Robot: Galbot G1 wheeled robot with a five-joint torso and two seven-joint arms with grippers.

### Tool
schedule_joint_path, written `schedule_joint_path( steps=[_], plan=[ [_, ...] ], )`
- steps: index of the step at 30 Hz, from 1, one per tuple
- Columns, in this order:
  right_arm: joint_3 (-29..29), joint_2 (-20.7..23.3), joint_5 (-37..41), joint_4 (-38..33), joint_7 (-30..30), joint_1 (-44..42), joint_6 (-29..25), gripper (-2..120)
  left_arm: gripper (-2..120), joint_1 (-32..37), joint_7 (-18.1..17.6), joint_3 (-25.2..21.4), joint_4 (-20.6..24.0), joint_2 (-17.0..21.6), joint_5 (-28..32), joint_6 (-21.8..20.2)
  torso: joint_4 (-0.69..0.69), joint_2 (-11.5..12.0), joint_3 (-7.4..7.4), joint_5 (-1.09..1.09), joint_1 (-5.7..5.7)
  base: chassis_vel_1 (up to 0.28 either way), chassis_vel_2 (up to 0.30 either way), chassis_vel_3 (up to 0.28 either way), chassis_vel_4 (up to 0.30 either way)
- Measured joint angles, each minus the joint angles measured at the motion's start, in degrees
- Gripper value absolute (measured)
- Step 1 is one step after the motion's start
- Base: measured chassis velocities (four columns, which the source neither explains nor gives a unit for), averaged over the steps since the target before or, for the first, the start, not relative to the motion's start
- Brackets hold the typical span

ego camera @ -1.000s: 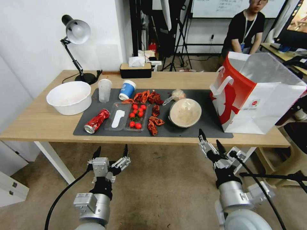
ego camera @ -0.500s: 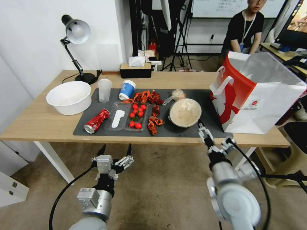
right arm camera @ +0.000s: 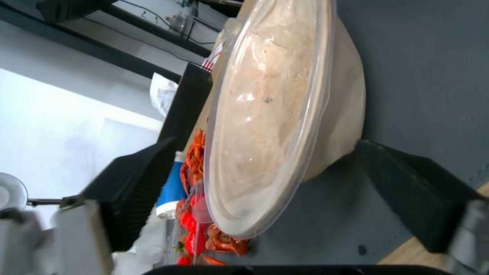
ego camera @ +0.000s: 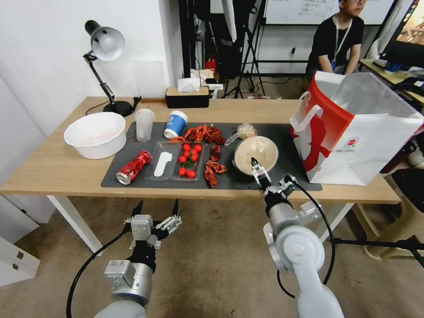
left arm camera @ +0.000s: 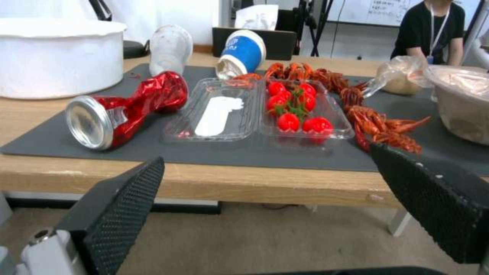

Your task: Pick up the trash from the table and place it into the takeout bag.

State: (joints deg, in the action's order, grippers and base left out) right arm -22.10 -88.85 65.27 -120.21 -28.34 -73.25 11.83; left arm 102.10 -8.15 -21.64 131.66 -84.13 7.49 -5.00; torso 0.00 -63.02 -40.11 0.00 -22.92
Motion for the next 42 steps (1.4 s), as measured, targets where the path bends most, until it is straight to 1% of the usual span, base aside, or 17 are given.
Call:
schedule_joint_path(
  steps=[1,4,6,13,16,17,19,20,24,25,28,30,34,35,38,39,42],
  plan=[
    [0.0,0.0,0.0,0.0,0.0,0.0,0.0,92,100,0.0,0.0,0.0,0.0,0.0,0.0,0.0,0.0,0.0,0.0,0.0,0.0,0.0,0.0,0.0,0.0],
    [-0.1,0.1,1.7,0.2,-0.9,0.3,0.1,78,100,0.1,0.0,0.2,0.2,-0.1,0.0,-0.4,0.0,0.0,0.0,0.0,0.0,0.0,0.0,0.0,0.0],
    [-0.2,0.1,1.8,0.2,-1.0,0.4,0.1,75,100,0.2,0.0,0.4,0.7,-0.1,0.0,-0.8,0.0,0.0,0.0,0.0,0.0,0.0,0.0,0.0,0.0],
    [-0.6,-0.2,1.9,-0.2,-1.3,-0.2,0.1,55,100,0.1,0.0,0.6,1.0,-0.1,0.1,-1.0,0.0,0.0,0.0,0.0,0.0,0.0,0.0,0.0,0.0],
    [-1.0,0.4,2.9,-0.4,-1.6,-0.3,0.1,42,100,0.4,0.0,0.7,0.9,-0.3,0.0,-1.2,0.0,0.0,0.0,0.0,0.0,0.0,0.0,0.0,0.0],
    [-1.0,0.4,2.9,-0.4,-1.6,-0.3,0.1,42,100,0.4,0.0,0.7,0.9,-0.3,0.0,-1.2,0.0,0.0,0.0,0.0,0.0,0.0,0.0,0.0,0.0],
    [-1.4,0.9,3.4,-0.5,-1.7,0.1,0.2,33,100,0.5,0.1,0.6,1.0,-0.3,-0.1,-1.2,0.0,0.0,0.0,0.0,0.0,0.0,0.0,0.0,0.0],
    [-1.4,0.9,3.4,-0.5,-1.7,0.1,0.2,33,100,0.5,0.1,0.6,1.0,-0.3,-0.1,-1.2,0.0,0.0,0.0,0.0,0.0,0.0,0.0,0.0,0.0],
    [-1.9,1.9,4.2,-0.5,-1.8,0.2,0.3,13,100,0.4,0.2,0.4,1.0,-0.4,-0.2,-1.3,0.0,0.0,0.0,0.01,0.0,0.0,0.0,0.0,0.0],
    [-1.9,1.9,4.2,-0.5,-1.8,0.2,0.3,13,100,0.4,0.2,0.4,1.0,-0.4,-0.2,-1.3,0.0,0.0,0.0,0.01,0.0,0.0,0.0,0.0,0.0],
    [-2.6,2.9,3.7,-0.6,-1.2,0.2,0.3,1,100,0.3,0.4,0.4,0.7,-0.6,-0.6,-1.4,0.0,0.0,0.0,0.01,0.0,0.0,0.0,0.0,0.0],
    [-3.0,3.5,1.8,-0.9,-0.1,0.1,0.1,0,100,0.1,0.4,0.4,0.6,-0.6,-0.6,-1.5,0.0,0.0,0.0,0.01,0.0,0.0,0.0,0.0,0.0],
    [-4.4,6.9,-9.1,-3.2,7.7,-0.7,-2.2,0,100,0.0,0.4,0.5,0.6,-0.6,-0.6,-1.7,0.0,0.0,0.01,0.01,0.0,0.0,0.0,0.0,0.0],
    [-4.4,6.9,-9.1,-3.2,7.7,-0.7,-2.2,0,100,0.0,0.4,0.5,0.6,-0.6,-0.6,-1.7,0.0,0.0,0.01,0.01,0.0,0.0,0.0,0.0,0.0],
    [-8.0,13.7,-23.4,-6.5,17.3,-1.2,-6.7,0,100,0.1,0.4,0.6,0.6,-0.6,-0.5,-2.2,-0.01,0.0,0.0,0.01,0.0,0.0,0.0,0.0,0.0],
    [-8.0,13.7,-23.4,-6.5,17.3,-1.2,-6.7,0,100,0.1,0.4,0.6,0.6,-0.6,-0.5,-2.2,-0.01,0.0,0.0,0.01,0.0,0.0,0.0,0.0,0.0],
    [-11.6,19.8,-31.6,-9.5,19.1,-0.6,-10.1,0,100,0.4,0.3,0.7,0.6,-0.6,-0.5,-2.2,-0.01,0.0,0.0,0.02,0.0,0.0,0.0,0.0,0.0]
  ],
)
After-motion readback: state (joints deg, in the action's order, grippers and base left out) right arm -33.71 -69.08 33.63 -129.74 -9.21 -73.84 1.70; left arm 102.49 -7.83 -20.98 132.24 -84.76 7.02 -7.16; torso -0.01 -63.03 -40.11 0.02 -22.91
